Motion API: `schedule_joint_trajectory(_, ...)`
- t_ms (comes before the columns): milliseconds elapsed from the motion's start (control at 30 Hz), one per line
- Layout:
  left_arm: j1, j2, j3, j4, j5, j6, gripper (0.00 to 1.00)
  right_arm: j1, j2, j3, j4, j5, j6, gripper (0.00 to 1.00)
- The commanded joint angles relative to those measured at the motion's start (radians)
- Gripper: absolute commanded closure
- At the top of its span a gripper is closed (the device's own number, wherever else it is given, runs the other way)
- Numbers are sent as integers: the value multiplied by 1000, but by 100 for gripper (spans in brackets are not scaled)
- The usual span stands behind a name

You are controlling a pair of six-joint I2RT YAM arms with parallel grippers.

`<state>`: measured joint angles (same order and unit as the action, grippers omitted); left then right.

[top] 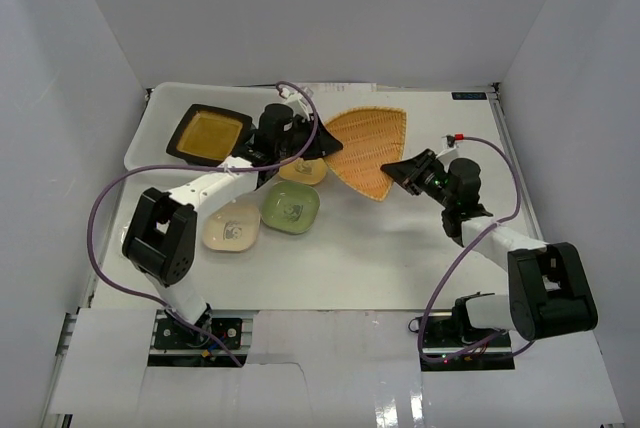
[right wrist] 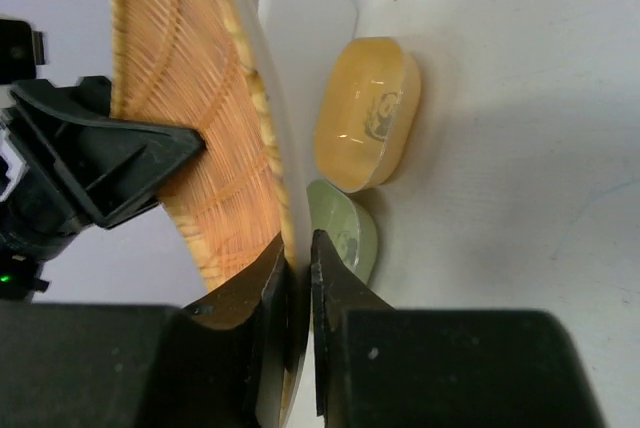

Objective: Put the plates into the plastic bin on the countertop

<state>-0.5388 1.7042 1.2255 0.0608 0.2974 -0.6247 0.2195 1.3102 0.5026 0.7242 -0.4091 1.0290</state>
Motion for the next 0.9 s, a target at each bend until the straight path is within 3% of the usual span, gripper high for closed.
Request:
schedule_joint_trajectory(0,0,-51,11,116,-9,-17,72,6,-61,-2,57,-57,-20,86)
schedule_joint_trajectory(33,0,-72,6,116,-18,-12,82,6,-66,-6,50,-57,-24,81)
schedule_joint_trajectory(67,2,-86,6,103,-38,-7,97,6,-69,-3,47,-60,-29,70)
schedule_joint_trajectory(133,17,-126,20,67,-90,3,100,6,-74,4,37,-80,-36,54)
schedule_joint_trajectory(167,34,-142,31,57,-95,5,100,6,-75,16,29,-91,-43,40)
schedule_joint_trajectory(267,153,-202,48,39,-58,-33,100,11,-89,33,-17,-117,-87,24)
schedule_joint_trajectory(467,508,-265,57,-19,42,-145,100,35,-114,34,-115,-63,-190,21)
schedule_joint_trajectory(633,736,-279,-79,5,34,-225,100,98,-26,103,-175,12,-289,24)
schedule_joint_trajectory(867,830,-143,-124,-2,-10,-254,99,199,211,328,-308,108,-411,19)
